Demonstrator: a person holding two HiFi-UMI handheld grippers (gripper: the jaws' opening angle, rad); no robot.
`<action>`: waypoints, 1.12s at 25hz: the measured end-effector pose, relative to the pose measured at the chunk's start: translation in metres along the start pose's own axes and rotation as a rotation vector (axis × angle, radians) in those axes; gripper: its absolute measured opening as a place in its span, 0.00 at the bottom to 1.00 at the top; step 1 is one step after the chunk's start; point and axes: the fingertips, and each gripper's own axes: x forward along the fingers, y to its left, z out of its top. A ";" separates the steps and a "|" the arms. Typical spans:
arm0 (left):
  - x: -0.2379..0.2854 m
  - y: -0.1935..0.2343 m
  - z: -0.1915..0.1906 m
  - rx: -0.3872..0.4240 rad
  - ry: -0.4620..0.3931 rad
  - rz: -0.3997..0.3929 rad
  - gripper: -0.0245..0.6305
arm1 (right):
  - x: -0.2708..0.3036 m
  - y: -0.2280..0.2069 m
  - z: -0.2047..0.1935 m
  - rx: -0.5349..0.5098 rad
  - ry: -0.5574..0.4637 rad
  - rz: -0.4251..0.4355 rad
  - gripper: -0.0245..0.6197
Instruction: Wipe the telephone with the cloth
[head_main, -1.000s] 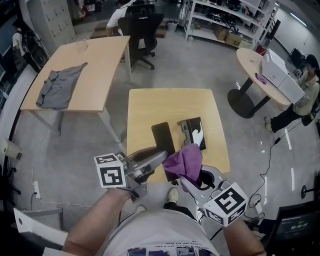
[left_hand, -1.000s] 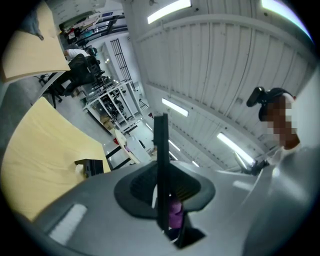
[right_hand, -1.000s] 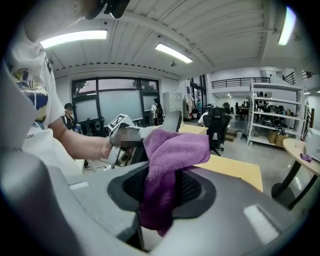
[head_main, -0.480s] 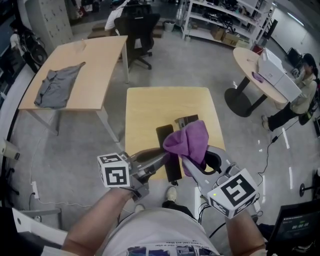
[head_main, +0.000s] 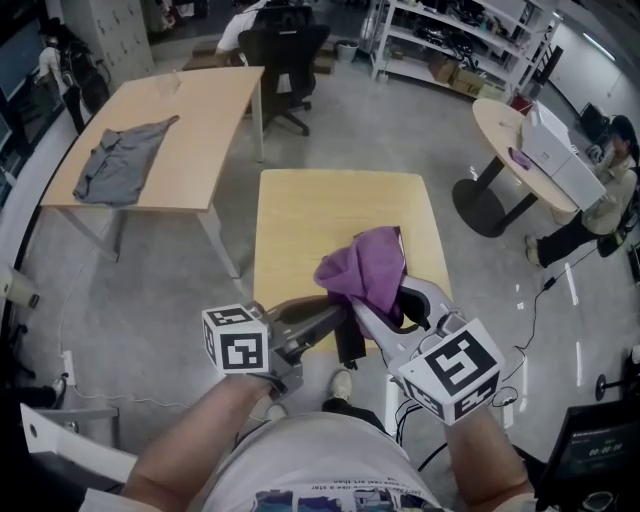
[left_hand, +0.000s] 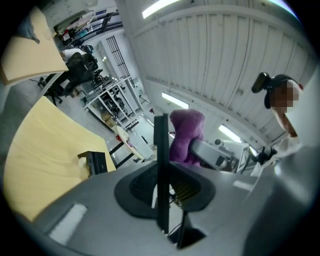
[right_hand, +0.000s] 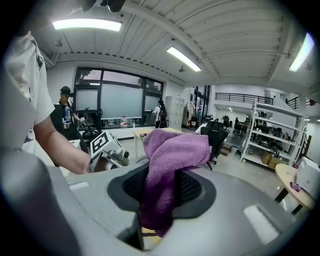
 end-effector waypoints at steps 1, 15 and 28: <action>-0.001 0.000 0.000 0.001 -0.003 0.004 0.16 | 0.000 0.004 -0.003 0.001 0.006 0.007 0.22; -0.017 -0.003 0.011 -0.027 -0.061 0.001 0.16 | -0.011 0.057 -0.052 0.082 0.074 0.066 0.22; -0.026 -0.003 0.026 -0.025 -0.098 -0.013 0.16 | -0.035 0.065 -0.081 0.158 0.102 0.078 0.22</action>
